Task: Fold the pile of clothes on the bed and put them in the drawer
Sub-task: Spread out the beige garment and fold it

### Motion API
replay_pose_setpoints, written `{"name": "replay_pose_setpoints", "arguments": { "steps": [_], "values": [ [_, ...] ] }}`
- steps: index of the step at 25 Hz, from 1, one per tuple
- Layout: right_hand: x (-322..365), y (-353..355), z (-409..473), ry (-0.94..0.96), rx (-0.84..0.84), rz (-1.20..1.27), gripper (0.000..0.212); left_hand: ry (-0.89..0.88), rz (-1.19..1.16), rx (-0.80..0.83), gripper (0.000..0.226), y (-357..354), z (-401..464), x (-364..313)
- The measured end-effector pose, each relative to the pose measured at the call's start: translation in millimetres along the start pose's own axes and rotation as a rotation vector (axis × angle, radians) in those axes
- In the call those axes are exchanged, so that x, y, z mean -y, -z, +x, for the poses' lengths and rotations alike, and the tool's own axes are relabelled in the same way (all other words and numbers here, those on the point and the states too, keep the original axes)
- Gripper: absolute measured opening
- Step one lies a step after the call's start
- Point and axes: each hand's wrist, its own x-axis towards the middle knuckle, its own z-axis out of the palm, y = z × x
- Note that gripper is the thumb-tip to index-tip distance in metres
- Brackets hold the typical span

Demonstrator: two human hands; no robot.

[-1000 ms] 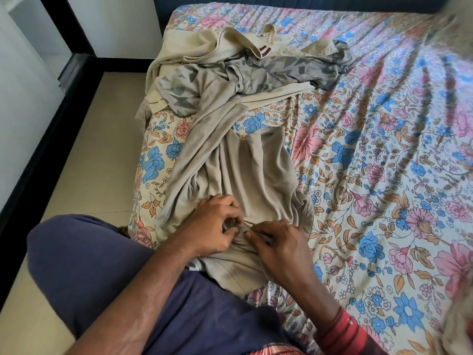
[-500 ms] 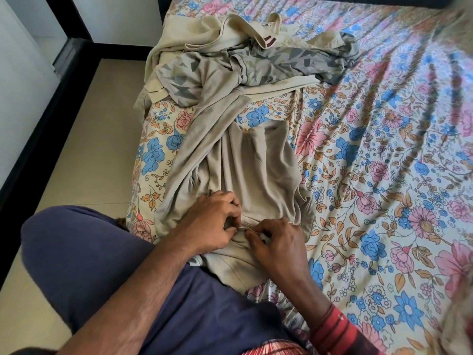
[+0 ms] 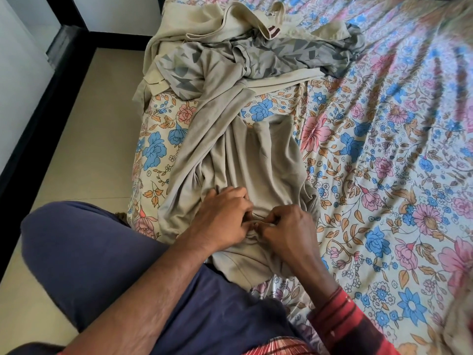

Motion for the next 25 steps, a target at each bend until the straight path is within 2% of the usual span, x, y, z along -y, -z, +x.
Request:
{"name": "replay_pose_setpoints", "arguments": {
  "steps": [2, 5, 8, 12, 15, 19, 21, 22, 23, 25],
  "values": [
    [2.7, -0.9, 12.0, -0.015, 0.044, -0.106, 0.011, 0.003, 0.048, 0.028, 0.02, -0.7, 1.4, -1.8],
    [14.0, -4.5, 30.9, -0.023, 0.1, -0.273, 0.046, -0.013, 0.165, 0.083, 0.028, 0.0, 5.0, -7.0],
    [21.5, -0.6, 38.7, -0.062, 0.156, -0.278, 0.053, -0.024, 0.211, 0.096, 0.03, 0.8, 4.9, -9.7],
    [-2.7, 11.6, 9.0, 0.135, 0.119, -0.123, 0.025, -0.022, 0.108, 0.019, 0.025, -0.1, -0.8, -4.0],
    [-33.8, 15.8, -27.3, 0.295, -0.064, 0.062, 0.012, -0.106, 0.056, -0.074, 0.024, -2.7, -4.5, -1.1],
    [-53.1, 14.9, -50.2, 0.357, -0.107, 0.139, 0.011, -0.242, -0.143, -0.066, 0.029, -10.2, -6.8, -17.3],
    [-50.5, 19.5, -50.9, 0.329, -0.153, 0.241, 0.004, -0.288, -0.13, -0.033, 0.022, -15.6, -5.6, -21.1],
    [-49.5, 23.6, -47.1, 0.274, -0.192, 0.26, 0.007, -0.298, -0.118, -0.044, 0.017, -16.6, -4.9, -19.5],
    [-49.2, 28.4, -41.7, 0.197, -0.206, 0.215, 0.014, -0.298, -0.119, -0.063, 0.015, -17.2, -5.0, -16.3],
    [-54.6, 34.0, -34.1, 0.018, -0.099, 0.026, 0.037, -0.303, -0.139, -0.086, 0.011, -18.6, -9.4, -9.9]
  ]
}}
